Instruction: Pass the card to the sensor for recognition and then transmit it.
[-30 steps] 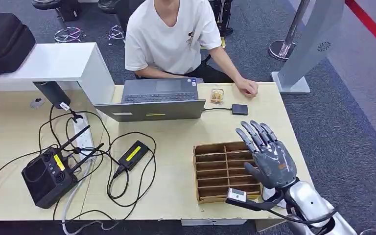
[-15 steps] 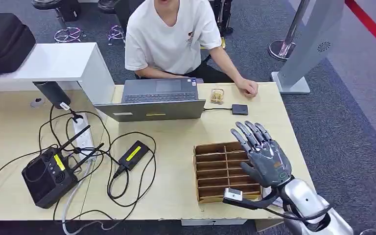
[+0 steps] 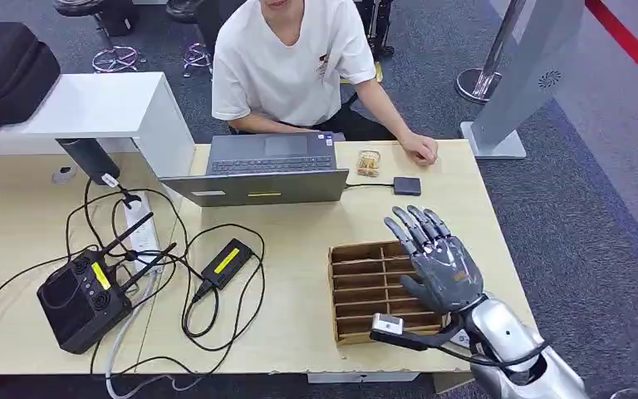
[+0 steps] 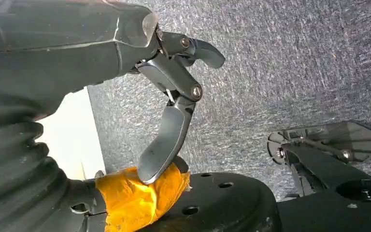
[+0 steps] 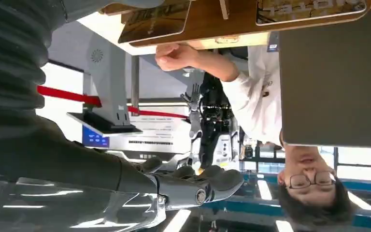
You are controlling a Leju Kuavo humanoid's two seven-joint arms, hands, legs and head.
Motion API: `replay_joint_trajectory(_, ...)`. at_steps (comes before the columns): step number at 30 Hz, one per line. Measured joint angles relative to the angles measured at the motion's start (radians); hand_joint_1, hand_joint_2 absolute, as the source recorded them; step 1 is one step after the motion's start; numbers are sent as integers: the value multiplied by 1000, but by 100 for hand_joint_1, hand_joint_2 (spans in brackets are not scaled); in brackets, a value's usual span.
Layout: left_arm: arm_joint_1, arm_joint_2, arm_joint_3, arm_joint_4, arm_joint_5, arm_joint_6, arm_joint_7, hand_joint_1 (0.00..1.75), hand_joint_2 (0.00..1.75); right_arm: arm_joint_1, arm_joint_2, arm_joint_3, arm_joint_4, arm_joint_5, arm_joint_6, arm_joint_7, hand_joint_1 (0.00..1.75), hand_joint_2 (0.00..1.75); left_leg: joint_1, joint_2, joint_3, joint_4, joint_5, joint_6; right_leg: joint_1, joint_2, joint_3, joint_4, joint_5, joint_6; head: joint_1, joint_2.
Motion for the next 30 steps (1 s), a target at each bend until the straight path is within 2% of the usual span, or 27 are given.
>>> replay_joint_trajectory(7, 0, 0, -8, 0, -1, -2, 0, 0, 175, -28, 23, 1, 73, -15, -35, 13, 0, 175, 0, 0, 0, 0, 0, 0, 0, 0, 0, 0, 0, 0, 0, 0)
replay_joint_trajectory(17, 0, 0, -15, 0, -6, -4, 0, 0, 175, -40, 40, -38, 169, -25, -59, 17, 0, 175, 0, 0, 0, 0, 0, 0, 0, 0, 0, 0, 0, 0, 0, 0)
replay_joint_trajectory(28, 1, 0, -16, 0, -6, -5, 0, 0, 175, -42, 48, -78, 213, -27, -76, 19, 0, 175, 0, 0, 1, 0, 0, 0, 0, 0, 1, 0, 0, 0, 0, 0)
replay_joint_trajectory(29, 1, 0, -16, 0, -6, -5, 0, 0, 175, -42, 48, -80, 215, -27, -78, 19, 164, 175, 0, 0, 1, 0, 0, 0, 0, 0, 1, 0, 0, 0, 0, 0)
replay_joint_trajectory(30, 1, 0, -16, 0, -6, -5, 0, 0, 175, -42, 48, -82, 216, -26, -80, 19, 175, 175, 0, 0, 1, 0, 0, 0, 0, 0, 1, 0, 0, 0, 0, 0)
